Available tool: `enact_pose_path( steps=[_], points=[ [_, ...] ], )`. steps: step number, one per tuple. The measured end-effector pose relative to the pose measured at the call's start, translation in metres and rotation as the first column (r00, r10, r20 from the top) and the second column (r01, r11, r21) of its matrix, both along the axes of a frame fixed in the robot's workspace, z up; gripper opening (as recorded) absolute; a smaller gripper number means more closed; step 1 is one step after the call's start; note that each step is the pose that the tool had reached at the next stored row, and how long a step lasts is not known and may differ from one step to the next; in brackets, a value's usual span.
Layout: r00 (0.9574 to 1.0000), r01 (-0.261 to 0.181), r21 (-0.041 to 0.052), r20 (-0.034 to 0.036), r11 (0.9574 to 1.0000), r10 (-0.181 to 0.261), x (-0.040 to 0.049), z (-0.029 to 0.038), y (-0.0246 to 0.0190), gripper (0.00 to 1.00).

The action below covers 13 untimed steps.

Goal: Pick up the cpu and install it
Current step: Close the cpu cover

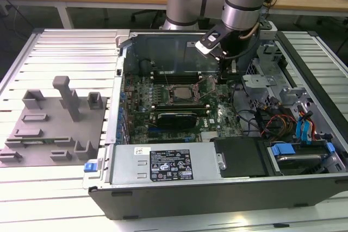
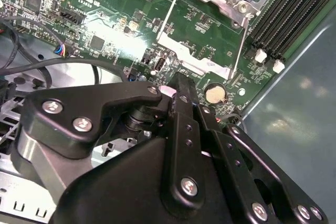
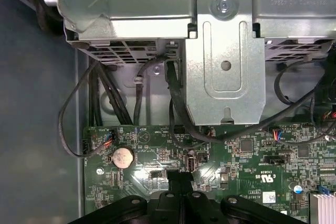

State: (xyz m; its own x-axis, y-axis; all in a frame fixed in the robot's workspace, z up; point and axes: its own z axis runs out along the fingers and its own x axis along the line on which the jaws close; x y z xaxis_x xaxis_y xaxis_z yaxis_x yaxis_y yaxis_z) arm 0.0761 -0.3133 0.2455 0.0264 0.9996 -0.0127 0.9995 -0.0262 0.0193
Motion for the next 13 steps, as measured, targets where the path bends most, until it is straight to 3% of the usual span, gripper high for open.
enact_pose_path(
  steps=[13],
  points=[
    [1.0,0.0,-0.0001,0.0001,1.0,0.0,-0.0113,-0.0005,0.0,0.11]
  ],
)
